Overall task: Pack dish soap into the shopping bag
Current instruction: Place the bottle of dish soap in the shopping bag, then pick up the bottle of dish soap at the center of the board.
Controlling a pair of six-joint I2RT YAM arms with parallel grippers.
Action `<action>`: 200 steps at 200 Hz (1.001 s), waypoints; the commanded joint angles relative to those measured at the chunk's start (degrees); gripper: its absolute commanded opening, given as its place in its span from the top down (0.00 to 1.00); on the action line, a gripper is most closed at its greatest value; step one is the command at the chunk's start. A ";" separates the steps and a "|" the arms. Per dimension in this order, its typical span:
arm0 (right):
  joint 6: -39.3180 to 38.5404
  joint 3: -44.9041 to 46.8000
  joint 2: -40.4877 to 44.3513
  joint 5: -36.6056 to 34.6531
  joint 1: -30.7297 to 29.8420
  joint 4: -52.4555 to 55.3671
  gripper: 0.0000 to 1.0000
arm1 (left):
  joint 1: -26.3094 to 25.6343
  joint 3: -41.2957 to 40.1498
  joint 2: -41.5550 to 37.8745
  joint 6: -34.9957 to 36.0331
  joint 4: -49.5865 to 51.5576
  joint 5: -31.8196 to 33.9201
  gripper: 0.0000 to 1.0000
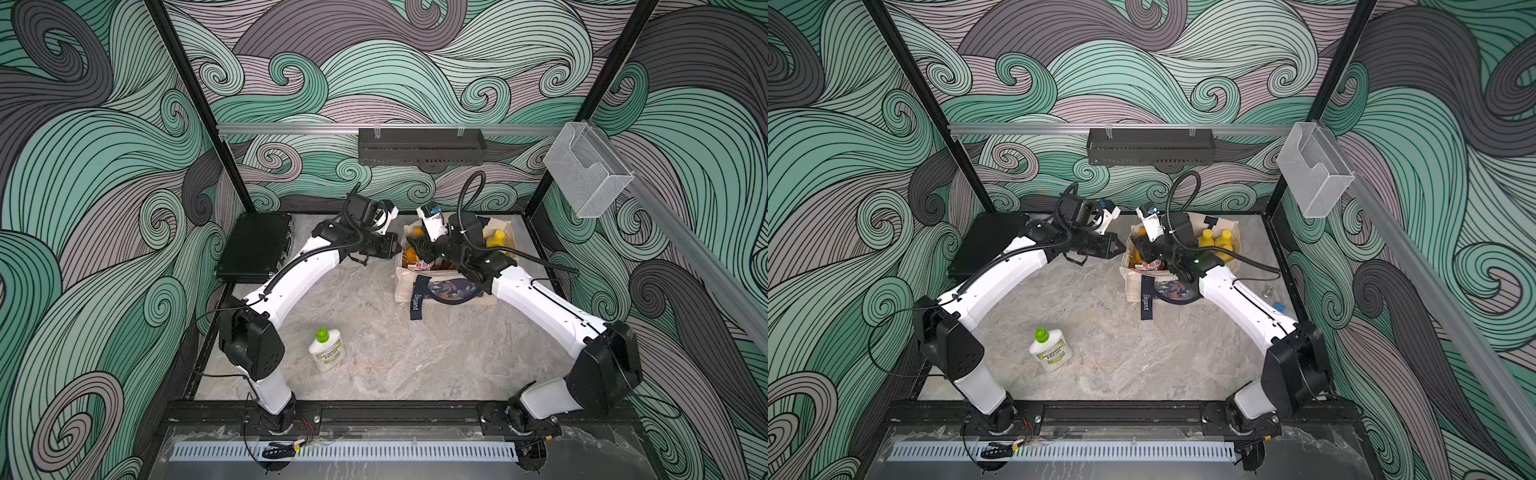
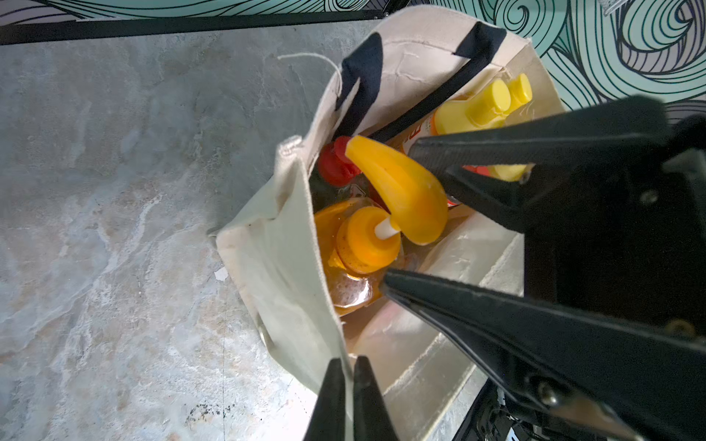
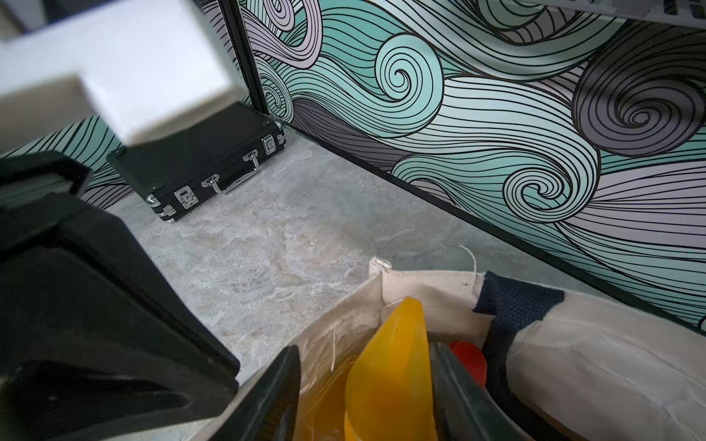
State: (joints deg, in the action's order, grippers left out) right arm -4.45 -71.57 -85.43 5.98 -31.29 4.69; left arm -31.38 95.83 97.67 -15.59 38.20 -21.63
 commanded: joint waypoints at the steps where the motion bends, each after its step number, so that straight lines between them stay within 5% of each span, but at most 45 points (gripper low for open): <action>1: -1.25 -1.55 0.15 -0.47 -0.35 1.91 0.43 | 0.44 0.93 -0.13 0.43 0.37 -0.23 0.92; 77: 1.05 -9.15 3.50 -6.21 1.92 19.05 0.39 | 0.39 1.69 -0.24 0.36 0.89 -0.44 0.92; 179: 6.38 -13.39 3.78 1.41 0.99 30.27 0.40 | 0.39 1.46 -0.10 0.52 1.18 -0.80 0.91; 200: 6.14 -12.41 3.05 1.29 -0.01 30.40 0.39 | 0.53 1.84 0.12 0.81 1.82 -0.52 0.80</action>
State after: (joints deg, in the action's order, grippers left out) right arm 0.69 -84.90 -81.38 6.13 -30.06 32.34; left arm -31.31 95.85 97.67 -15.57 38.41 -22.04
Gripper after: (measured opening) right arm 0.610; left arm 0.120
